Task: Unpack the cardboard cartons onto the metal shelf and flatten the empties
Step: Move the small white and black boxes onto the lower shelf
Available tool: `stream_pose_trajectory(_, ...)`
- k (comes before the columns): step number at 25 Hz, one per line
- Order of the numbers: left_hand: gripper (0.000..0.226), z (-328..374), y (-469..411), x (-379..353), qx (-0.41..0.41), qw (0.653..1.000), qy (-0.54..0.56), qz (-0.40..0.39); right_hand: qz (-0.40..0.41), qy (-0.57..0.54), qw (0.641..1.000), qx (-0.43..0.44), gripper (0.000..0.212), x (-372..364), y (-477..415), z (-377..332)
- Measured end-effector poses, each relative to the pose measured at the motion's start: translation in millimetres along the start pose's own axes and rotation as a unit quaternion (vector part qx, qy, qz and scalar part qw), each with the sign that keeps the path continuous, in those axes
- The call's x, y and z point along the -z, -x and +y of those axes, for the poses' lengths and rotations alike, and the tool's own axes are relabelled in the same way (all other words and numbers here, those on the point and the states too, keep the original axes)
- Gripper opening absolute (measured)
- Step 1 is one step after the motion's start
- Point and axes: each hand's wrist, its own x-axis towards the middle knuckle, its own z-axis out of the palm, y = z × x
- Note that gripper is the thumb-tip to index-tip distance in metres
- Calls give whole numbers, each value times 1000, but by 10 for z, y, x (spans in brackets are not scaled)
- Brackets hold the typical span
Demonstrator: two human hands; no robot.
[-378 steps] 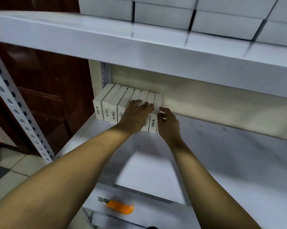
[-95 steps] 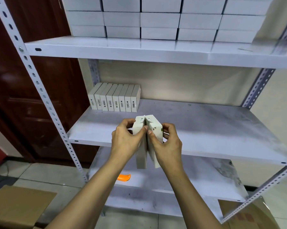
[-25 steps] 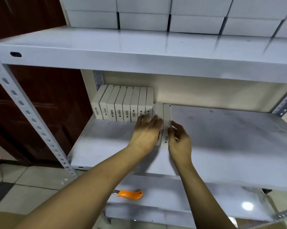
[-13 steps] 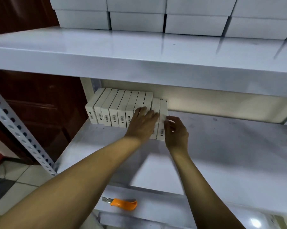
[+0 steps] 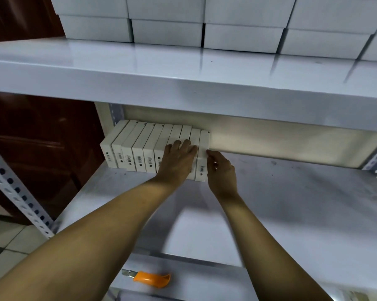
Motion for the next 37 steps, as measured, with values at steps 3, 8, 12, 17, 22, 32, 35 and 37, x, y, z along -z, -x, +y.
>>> stream_pose_trajectory(3, 46, -8, -40, -24, 15, 1000, 0, 4, -18, 2, 1000, -1, 31, 10, -61, 10)
stream_pose_trajectory(8, 55, -15, -66, -37, 23, 1000, -10, 1, -90, 10, 996, -17, 48, -23, -47, 39)
stream_pose_trajectory(12, 71, -5, -7, -61, 17, 1000, 1, -11, -111, 27, 993, -18, 54, -16, -42, 38)
stream_pose_trajectory(17, 76, 35, 169, -28, 36, 998, 55, -8, -98, 7, 995, -10, 55, -12, 38, 33)
stream_pose_trajectory(22, 69, 147, 425, 50, 80, 989, 123, -6, -81, -18, 996, -29, 48, 16, 212, 4)
stream_pose_trajectory(32, 58, -15, 941, 136, 176, 962, 209, -18, -98, -38, 994, -17, 38, -104, 558, -226)
stream_pose_trajectory(35, 53, -102, 1125, 189, 205, 956, 210, -9, -128, -43, 991, -14, 37, -187, 624, -360)
stream_pose_trajectory(37, 51, -161, 1260, 231, 228, 952, 206, -2, -147, -45, 988, -10, 36, -258, 681, -439)
